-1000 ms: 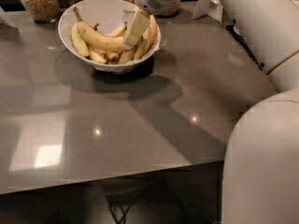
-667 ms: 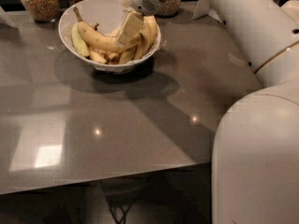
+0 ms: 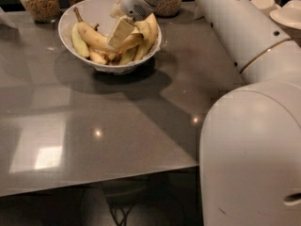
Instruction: Pick banana from white bowl
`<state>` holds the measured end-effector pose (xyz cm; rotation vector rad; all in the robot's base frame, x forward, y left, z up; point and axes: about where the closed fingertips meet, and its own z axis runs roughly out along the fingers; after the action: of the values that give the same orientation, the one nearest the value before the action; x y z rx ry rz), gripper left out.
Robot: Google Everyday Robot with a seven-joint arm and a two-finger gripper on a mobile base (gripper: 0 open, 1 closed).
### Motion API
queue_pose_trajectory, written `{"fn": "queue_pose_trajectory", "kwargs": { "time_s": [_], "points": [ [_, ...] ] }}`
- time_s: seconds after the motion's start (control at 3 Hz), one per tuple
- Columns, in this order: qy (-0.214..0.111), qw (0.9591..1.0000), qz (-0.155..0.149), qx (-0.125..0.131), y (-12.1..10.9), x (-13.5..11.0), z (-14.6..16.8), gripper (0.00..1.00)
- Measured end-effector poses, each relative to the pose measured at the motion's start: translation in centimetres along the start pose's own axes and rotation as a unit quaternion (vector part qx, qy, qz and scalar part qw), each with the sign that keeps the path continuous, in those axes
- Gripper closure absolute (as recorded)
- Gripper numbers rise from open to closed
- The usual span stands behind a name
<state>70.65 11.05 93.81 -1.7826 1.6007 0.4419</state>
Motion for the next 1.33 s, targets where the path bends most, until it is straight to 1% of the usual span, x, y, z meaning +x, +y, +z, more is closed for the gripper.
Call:
{"fn": "queue_pose_trajectory", "kwargs": {
  "time_s": [0.33,0.67,1.33],
  "points": [
    [-0.006,0.9999,0.004,-0.016,0.6,-0.4,0.9,0.25],
    [-0.008,0.9991,0.010,-0.041,2.0,-0.8,1.6,0.33],
    [0.004,0.9975,0.028,-0.065,2.6,0.8,3.6,0.35]
  ]
}}
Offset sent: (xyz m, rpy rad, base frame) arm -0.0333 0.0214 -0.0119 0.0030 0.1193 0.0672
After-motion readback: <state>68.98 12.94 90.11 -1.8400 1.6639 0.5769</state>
